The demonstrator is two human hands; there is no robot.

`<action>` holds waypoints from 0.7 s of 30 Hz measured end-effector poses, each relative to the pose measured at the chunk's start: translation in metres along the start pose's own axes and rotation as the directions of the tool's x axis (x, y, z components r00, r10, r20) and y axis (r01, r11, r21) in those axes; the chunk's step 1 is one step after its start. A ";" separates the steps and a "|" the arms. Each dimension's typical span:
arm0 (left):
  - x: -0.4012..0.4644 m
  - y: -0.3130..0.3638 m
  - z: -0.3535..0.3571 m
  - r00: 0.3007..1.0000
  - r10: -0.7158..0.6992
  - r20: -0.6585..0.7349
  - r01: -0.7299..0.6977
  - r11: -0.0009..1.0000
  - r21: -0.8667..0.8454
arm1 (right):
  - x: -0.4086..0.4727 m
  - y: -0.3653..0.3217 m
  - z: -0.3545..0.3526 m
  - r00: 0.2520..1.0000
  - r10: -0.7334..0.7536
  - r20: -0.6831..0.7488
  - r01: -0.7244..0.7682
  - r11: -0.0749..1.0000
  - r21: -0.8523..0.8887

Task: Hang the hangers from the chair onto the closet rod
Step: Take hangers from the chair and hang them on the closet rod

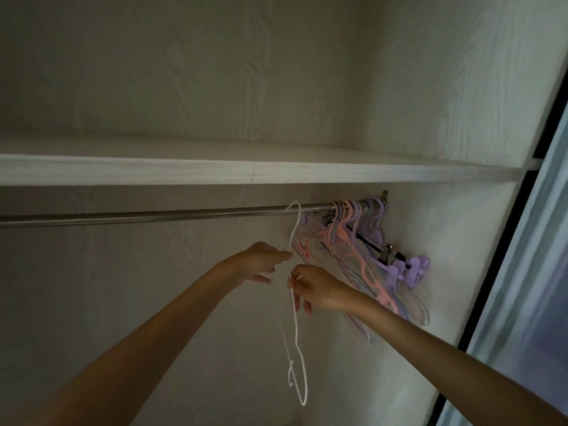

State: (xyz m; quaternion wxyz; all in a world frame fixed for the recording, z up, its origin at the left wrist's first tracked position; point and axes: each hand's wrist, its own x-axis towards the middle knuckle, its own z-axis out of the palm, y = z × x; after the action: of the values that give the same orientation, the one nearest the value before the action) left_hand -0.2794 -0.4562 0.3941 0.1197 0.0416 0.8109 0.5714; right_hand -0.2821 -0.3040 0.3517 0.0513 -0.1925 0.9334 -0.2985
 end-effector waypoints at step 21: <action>0.009 -0.019 -0.039 0.747 0.599 -0.290 0.171 0.249 0.953 | 0.061 -0.004 -0.048 0.771 -0.238 -0.591 -0.102 0.869 -0.484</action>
State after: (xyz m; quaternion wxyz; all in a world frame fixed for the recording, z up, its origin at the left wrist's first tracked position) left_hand -0.2962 -0.4968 0.3874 -0.2856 0.0365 0.9569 -0.0392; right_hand -0.3468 -0.3049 0.3944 -0.3274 -0.1221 0.9315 -0.1010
